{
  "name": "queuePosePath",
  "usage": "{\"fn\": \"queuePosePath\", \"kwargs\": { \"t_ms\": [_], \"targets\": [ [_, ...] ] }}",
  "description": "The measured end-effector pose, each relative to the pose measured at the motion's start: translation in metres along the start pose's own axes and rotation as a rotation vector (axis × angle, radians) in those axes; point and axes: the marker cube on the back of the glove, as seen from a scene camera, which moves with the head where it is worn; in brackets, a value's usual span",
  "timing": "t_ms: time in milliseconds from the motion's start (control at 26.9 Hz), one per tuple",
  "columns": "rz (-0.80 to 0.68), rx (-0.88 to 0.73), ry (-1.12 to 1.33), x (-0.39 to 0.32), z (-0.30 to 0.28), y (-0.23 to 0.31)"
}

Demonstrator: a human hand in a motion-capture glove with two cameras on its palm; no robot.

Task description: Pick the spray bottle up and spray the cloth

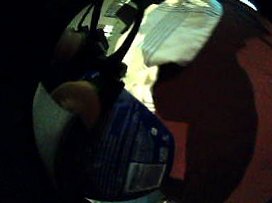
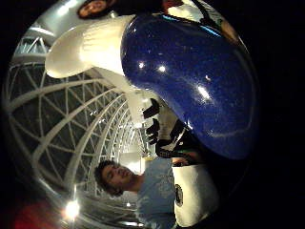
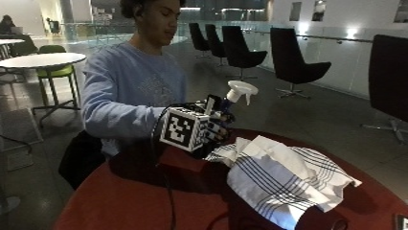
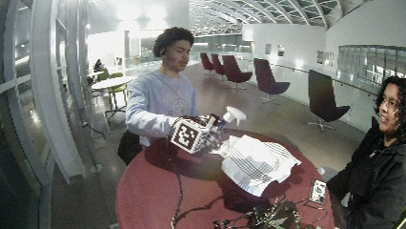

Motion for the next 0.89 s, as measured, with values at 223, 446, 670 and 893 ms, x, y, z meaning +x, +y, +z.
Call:
{"fn": "queuePosePath", "kwargs": {
  "t_ms": [223,446,670,893],
  "targets": [
    [-0.32,-0.035,-0.104,-0.032,0.085,0.005],
    [-0.502,-0.159,-0.025,-0.041,0.182,0.007],
    [-0.543,-0.229,0.022,-0.031,0.234,0.001],
    [-0.528,-0.165,0.011,-0.031,0.241,-0.006]
  ]
}}
